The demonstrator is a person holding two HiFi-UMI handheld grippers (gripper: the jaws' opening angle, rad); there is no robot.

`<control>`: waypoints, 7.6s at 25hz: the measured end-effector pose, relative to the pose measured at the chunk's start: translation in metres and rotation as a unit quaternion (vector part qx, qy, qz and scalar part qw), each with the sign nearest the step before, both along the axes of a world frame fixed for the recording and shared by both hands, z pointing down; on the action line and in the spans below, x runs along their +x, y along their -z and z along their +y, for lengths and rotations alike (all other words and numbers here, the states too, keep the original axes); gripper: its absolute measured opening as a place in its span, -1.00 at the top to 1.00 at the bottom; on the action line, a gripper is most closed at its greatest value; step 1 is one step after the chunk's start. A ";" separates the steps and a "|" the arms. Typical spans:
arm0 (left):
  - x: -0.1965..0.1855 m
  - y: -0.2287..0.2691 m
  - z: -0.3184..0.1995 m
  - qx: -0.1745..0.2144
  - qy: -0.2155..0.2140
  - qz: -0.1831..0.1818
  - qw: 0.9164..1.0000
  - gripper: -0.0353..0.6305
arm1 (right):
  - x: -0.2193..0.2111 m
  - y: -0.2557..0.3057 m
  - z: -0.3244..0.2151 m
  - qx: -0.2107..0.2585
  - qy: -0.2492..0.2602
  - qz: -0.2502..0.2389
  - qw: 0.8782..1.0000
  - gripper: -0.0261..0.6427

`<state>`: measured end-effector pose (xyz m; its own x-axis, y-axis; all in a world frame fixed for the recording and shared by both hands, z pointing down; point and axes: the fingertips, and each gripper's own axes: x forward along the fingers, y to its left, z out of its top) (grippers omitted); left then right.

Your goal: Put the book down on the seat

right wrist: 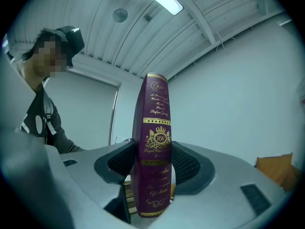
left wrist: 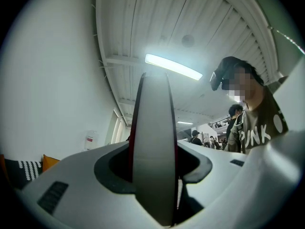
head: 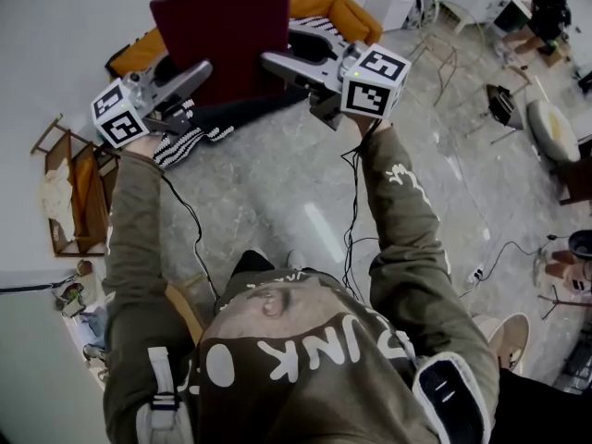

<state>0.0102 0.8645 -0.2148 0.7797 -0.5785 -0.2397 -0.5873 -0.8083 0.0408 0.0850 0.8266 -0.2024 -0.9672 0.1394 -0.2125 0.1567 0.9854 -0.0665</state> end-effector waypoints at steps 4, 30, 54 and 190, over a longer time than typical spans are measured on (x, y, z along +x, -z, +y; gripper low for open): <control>0.011 -0.009 -0.038 -0.009 -0.022 0.007 1.000 0.23 | 0.013 -0.008 -0.035 -0.008 -0.020 0.006 1.000 0.19; -0.029 -0.049 -0.369 -0.037 -0.168 0.040 0.984 0.23 | -0.019 -0.044 -0.341 -0.039 -0.169 0.043 0.984 0.19; -0.011 -0.155 -0.706 -0.144 -0.104 0.067 0.982 0.23 | -0.004 -0.154 -0.686 -0.136 -0.112 0.056 0.983 0.19; -0.062 -0.182 -0.792 0.088 0.125 -0.152 0.976 0.82 | -0.042 -0.200 -0.779 0.135 -0.287 0.059 0.946 0.44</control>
<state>-0.0516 0.0725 -0.0331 0.6700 -0.7305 -0.1321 -0.7304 -0.6169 -0.2932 0.0434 0.0471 -0.0024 -0.9147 -0.3831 -0.1290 -0.4030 0.8894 0.2157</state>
